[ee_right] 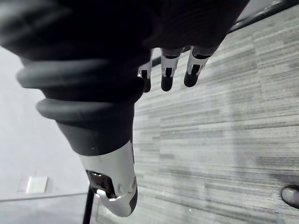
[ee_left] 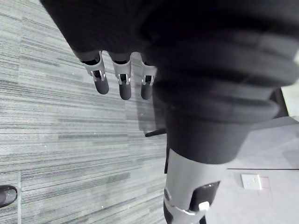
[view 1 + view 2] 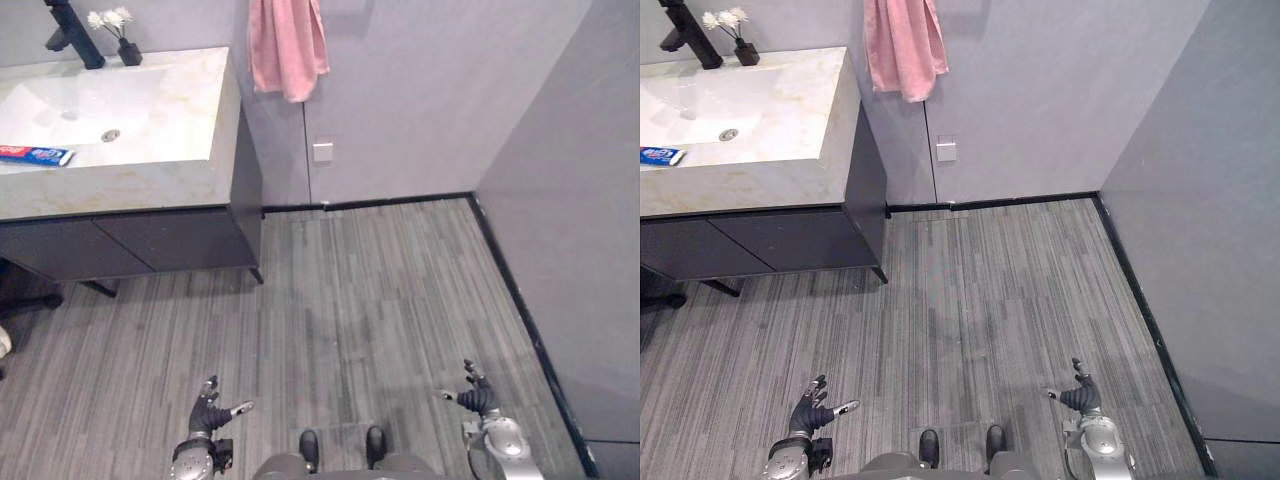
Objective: Organize washtable
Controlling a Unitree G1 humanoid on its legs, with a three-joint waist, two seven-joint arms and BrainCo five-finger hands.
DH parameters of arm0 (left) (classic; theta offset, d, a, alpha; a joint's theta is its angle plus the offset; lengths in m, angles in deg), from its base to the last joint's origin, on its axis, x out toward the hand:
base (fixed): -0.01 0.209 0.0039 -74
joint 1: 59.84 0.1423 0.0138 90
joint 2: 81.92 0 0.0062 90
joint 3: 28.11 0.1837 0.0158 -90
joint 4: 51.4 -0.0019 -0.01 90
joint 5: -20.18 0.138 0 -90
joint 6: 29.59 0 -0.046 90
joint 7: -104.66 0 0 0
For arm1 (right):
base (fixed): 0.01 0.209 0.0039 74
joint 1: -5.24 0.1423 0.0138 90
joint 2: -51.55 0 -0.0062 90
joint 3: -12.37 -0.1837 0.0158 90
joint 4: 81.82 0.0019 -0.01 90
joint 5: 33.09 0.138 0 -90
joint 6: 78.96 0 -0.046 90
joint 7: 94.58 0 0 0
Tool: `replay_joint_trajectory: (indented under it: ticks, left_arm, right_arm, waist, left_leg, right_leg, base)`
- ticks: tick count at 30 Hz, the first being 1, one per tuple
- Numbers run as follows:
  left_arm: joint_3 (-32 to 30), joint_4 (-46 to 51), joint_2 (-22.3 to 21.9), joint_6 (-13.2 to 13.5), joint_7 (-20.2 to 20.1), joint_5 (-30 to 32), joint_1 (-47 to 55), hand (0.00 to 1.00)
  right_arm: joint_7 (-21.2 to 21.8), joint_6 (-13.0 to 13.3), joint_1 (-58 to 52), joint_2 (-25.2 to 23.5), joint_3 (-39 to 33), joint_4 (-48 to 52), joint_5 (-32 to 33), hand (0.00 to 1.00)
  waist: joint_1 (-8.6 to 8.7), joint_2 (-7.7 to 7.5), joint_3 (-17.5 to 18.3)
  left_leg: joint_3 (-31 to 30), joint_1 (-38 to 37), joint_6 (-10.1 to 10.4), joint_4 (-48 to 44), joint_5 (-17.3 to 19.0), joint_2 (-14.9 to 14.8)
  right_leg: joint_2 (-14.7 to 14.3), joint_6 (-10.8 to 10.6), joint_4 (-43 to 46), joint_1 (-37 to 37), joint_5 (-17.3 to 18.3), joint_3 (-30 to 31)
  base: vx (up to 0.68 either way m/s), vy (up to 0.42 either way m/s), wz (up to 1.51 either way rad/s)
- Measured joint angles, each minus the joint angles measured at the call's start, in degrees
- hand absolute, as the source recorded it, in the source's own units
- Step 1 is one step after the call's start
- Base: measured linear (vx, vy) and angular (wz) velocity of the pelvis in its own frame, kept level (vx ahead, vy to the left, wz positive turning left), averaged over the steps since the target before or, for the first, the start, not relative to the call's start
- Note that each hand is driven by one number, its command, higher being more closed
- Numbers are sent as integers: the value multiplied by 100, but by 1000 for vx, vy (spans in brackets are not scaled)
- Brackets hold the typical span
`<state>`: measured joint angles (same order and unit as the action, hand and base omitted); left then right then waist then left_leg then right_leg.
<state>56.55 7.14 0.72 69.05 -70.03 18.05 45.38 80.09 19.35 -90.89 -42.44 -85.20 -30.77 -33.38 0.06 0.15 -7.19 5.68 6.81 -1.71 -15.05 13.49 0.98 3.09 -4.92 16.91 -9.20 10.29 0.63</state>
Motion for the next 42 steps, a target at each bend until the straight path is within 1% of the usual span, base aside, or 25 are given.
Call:
replay_joint_trajectory:
  ticks: [2,3,5,9,11,12,13,14,16,17,18,19,20,22,25,26,27,28,30,33,34,37,40,41,42]
  left_arm:
    - [18,41,0,0,5,-2,-65,0]
    - [40,72,15,1,8,-2,-124,0]
    - [76,74,66,-3,23,-6,-186,0]
    - [76,65,67,-5,118,-177,-396,0]
    - [77,69,83,7,130,-184,-528,0]
    - [79,77,106,23,125,-183,-546,0]
    - [86,27,16,29,127,-199,-544,0]
    - [84,40,-18,38,115,-206,-501,0]
    - [75,40,-124,36,109,-245,-498,0]
    - [83,83,-207,43,96,-275,-469,0]
    - [92,106,-213,42,84,-375,-465,0]
    - [103,133,-220,41,85,-428,-473,0]
    - [174,214,-231,52,82,-498,-461,0]
    - [292,266,-262,57,53,-603,-463,0]
    - [394,287,-328,62,-21,-623,-515,0]
    - [421,282,-374,60,-26,-625,-510,0]
    - [452,280,-384,60,-12,-630,-486,0]
    - [453,245,-310,57,4,-631,-490,0]
    - [451,303,-299,62,13,-689,-542,0]
    - [520,388,-279,55,40,-680,-519,0]
    - [517,400,-267,57,115,-660,-535,0]
    - [504,473,-261,59,146,-618,-535,0]
    - [463,538,-274,70,162,-618,-643,0]
    - [467,509,-285,72,194,-618,-636,0]
    - [458,490,-241,72,229,-617,-615,0]
  right_arm:
    - [1,-13,5,-21,11,3,39,0]
    - [0,-34,-17,-71,54,98,47,0]
    - [2,-65,-103,-110,79,252,51,0]
    - [0,-76,-6,-18,71,336,111,0]
    - [0,-68,-3,47,71,473,204,0]
    - [1,-60,-66,59,72,521,210,0]
    - [4,-81,-45,147,94,474,239,0]
    - [10,-84,2,147,157,511,253,0]
    - [47,-85,-46,141,347,700,253,0]
    - [46,-70,-84,101,452,835,254,0]
    - [32,-50,-41,-3,548,855,261,0]
    - [29,-34,-38,-55,565,904,270,0]
    - [17,9,-53,-126,558,990,315,0]
    - [2,21,-61,-137,520,1118,338,0]
    - [-21,20,-57,-140,401,1073,426,0]
    - [-68,17,-57,-149,285,883,426,0]
    - [-117,-2,-63,-146,173,659,420,0]
    - [-146,-33,-35,-230,163,472,419,0]
    - [-183,-57,2,-252,160,436,415,0]
    - [-187,-86,-1,-378,165,436,408,0]
    - [-181,-89,-4,-412,196,419,408,0]
    - [-181,-79,-36,-474,311,562,408,0]
    - [-181,-40,-29,-500,348,645,415,0]
    - [-186,-38,-33,-498,348,629,414,0]
    - [-188,-34,-85,-530,351,598,415,0]
  waist:
    - [9,-19,-79]
    - [76,-5,-172]
    - [97,9,-237]
    - [198,39,-338]
    - [266,79,-351]
    - [290,12,-314]
    - [341,217,-350]
    - [330,304,-349]
    - [260,328,-401]
    - [177,345,-455]
    - [147,286,-498]
    - [89,235,-526]
    - [32,134,-571]
    - [-28,127,-575]
    - [-92,91,-604]
    - [-86,163,-577]
    - [-107,287,-491]
    - [-125,139,-475]
    - [-96,52,-432]
    - [-48,-49,-444]
    - [-47,-48,-444]
    - [-48,-49,-438]
    - [62,-47,-440]
    - [60,-74,-420]
    - [55,-201,-347]
  left_leg:
    - [-44,-71,-100,-174,253,60]
    - [-146,-259,-205,-253,391,71]
    - [-226,-482,-266,-296,579,82]
    - [-468,-919,-181,-205,760,-85]
    - [-638,-1208,50,-27,799,-258]
    - [-727,-1312,217,-123,885,-254]
    - [-752,-1350,378,-534,966,-414]
    - [-710,-1170,581,-1102,784,-529]
    - [-674,-468,398,-2964,-329,-566]
    - [-583,-46,335,-4156,-863,-778]
    - [-344,319,228,-4986,-597,-1005]
    - [-251,496,231,-5179,-479,-1058]
    - [-99,815,242,-5186,-296,-1095]
    - [5,1373,263,-4627,-123,-1086]
    - [165,1926,310,-2700,-157,-790]
    - [59,1909,420,-1508,-423,-584]
    - [-169,1806,253,-716,-1327,-446]
    - [-110,1762,102,-829,-1272,-321]
    - [-4,1780,-86,-1068,-931,-182]
    - [146,1217,-276,-1159,-348,-29]
    - [143,808,-328,-1063,-230,4]
    - [109,52,-335,-615,-225,-8]
    - [-30,-308,-248,-355,-176,-116]
    - [-91,-446,-107,-328,-94,-154]
    - [-123,-517,52,-342,5,-90]
  right_leg:
    - [86,-65,852,-238,191,-54]
    - [113,-106,2035,-708,189,-63]
    - [95,-20,2645,-1065,426,-91]
    - [-30,34,1950,-1596,530,-386]
    - [-307,258,1041,-1829,-46,-436]
    - [-294,427,734,-1845,-659,-441]
    - [-371,576,1104,-1801,-685,-603]
    - [-451,707,1189,-1677,-485,-665]
    - [-534,861,1081,-1148,-153,-624]
    - [-648,945,858,-601,-32,-564]
    - [-706,1037,671,-102,26,-507]
    - [-702,1064,597,112,43,-469]
    - [-653,1070,403,478,47,-348]
    - [-563,1067,7,928,78,-325]
    - [-329,783,-505,1586,532,-287]
    - [-294,721,-524,1780,681,-262]
    - [-313,617,-482,1901,837,-157]
    - [-174,566,-409,1945,924,-68]
    - [28,454,187,1734,859,77]
    - [255,-340,2694,843,259,181]
    - [332,-175,3620,439,368,154]
    - [341,80,3895,-168,652,-82]
    - [235,80,2644,-679,764,-261]
    - [165,34,1544,-657,603,-224]
    - [185,170,638,-581,-97,-170]
  base:
    - [144,68,6]
    - [218,57,19]
    - [385,41,17]
    - [478,-35,34]
    - [514,-92,52]
    - [654,-129,48]
    - [789,-159,29]
    - [787,-177,8]
    - [634,-163,-8]
    - [596,-135,-23]
    - [578,-121,-25]
    - [546,-103,-28]
    - [517,-68,-23]
    - [487,-4,-23]
    - [526,125,-10]
    - [653,242,-8]
    - [656,266,-18]
    - [430,172,-15]
    - [493,189,-6]
    - [580,218,-10]
    - [475,141,2]
    - [438,85,5]
    - [308,-63,44]
    - [286,-118,37]
    - [281,-130,39]
